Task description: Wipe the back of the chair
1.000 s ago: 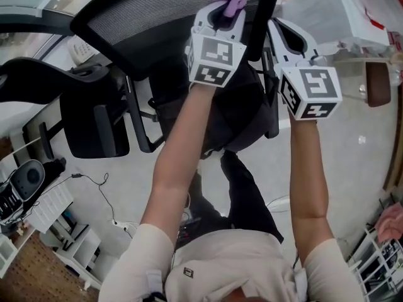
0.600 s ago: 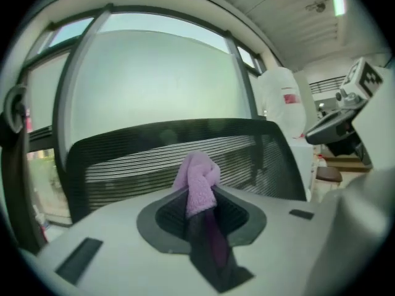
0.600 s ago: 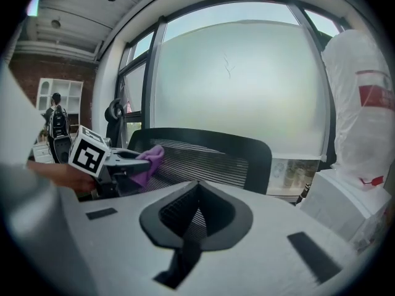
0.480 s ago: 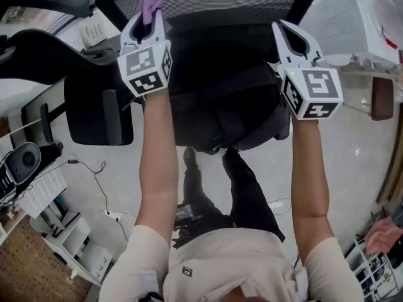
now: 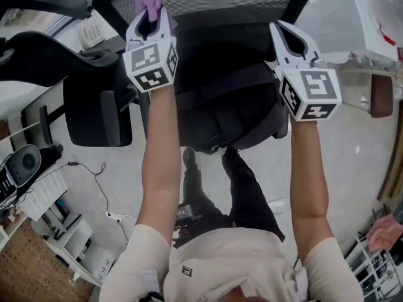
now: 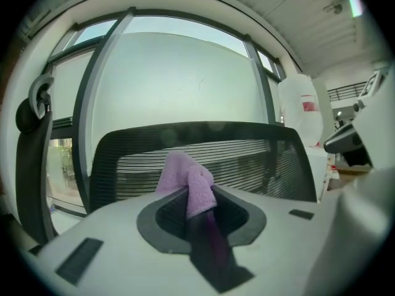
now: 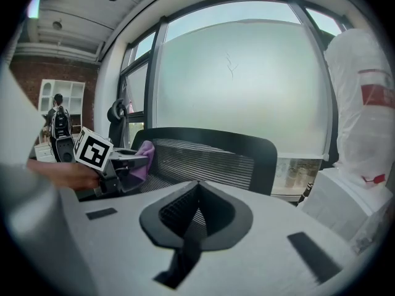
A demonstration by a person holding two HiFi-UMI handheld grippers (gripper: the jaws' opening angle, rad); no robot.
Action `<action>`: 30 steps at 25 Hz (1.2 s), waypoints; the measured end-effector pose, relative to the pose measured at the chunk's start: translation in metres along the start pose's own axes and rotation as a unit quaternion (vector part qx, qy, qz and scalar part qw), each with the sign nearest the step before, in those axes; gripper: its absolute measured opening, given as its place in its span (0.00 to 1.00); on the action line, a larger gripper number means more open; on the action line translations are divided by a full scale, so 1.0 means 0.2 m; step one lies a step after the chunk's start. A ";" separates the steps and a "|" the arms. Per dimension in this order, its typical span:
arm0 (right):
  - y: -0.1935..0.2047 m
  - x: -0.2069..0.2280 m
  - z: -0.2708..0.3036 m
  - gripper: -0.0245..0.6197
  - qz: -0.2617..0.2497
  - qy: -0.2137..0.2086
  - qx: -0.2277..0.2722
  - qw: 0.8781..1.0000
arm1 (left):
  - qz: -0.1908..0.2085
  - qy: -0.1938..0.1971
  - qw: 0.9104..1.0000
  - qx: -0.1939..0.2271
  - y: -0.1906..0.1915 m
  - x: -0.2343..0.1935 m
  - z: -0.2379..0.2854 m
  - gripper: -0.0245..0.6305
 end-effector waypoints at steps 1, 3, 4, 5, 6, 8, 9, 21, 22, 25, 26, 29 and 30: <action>0.01 0.03 -0.02 0.03 0.003 0.004 0.000 1.000 | -0.001 0.010 1.000 0.003 -0.02 0.07 0.02 0.17; 0.03 0.09 -0.05 0.03 0.009 0.012 -0.001 1.000 | -0.001 0.037 0.999 0.011 -0.08 0.24 0.07 0.17; 0.05 0.12 -0.07 0.03 0.012 0.016 -0.002 1.000 | 0.002 0.055 0.998 0.016 -0.10 0.34 0.10 0.17; 0.06 0.15 -0.08 0.03 0.015 0.021 -0.003 1.000 | 0.010 0.074 0.997 0.023 -0.13 0.46 0.13 0.17; 0.07 0.18 -0.10 0.03 0.018 0.025 -0.004 1.000 | 0.022 0.095 0.995 0.031 -0.16 0.58 0.15 0.17; 0.10 0.24 -0.13 0.03 0.023 0.033 -0.005 0.999 | 0.051 0.145 0.987 0.040 -0.22 0.84 0.19 0.17; 0.11 0.26 -0.15 0.03 0.024 0.037 -0.006 0.999 | 0.064 0.169 0.983 0.042 -0.25 0.97 0.21 0.17; 0.12 0.33 -0.18 0.03 0.027 0.043 -0.009 0.999 | 0.085 0.194 0.977 0.039 -0.27 1.11 0.22 0.17; 0.11 0.30 -0.16 0.03 0.026 0.039 -0.010 0.999 | 0.086 0.183 0.979 0.037 -0.25 1.04 0.22 0.17; 0.11 0.19 -0.09 0.03 0.021 0.026 -0.013 0.999 | 0.076 0.133 0.988 0.026 -0.14 0.72 0.17 0.17; 0.11 0.15 -0.07 0.03 0.019 0.021 -0.014 0.999 | 0.070 0.110 0.991 0.020 -0.10 0.59 0.15 0.17; 0.10 0.05 -0.01 0.03 0.014 0.007 -0.016 1.000 | 0.047 0.033 0.998 -0.001 0.00 0.19 0.06 0.17; 0.09 0.02 0.00 0.03 0.013 0.002 -0.017 1.000 | 0.037 0.007 0.999 -0.006 0.03 0.07 0.02 0.17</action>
Point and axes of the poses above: the fingertips, and each gripper's own axes: z forward along the fingers, x to its right, y out of its underside, the point moved 3 cm from there along -z, backward along the fingers, and after that the axes turned 9 degrees about z, right-handed, at the moved point
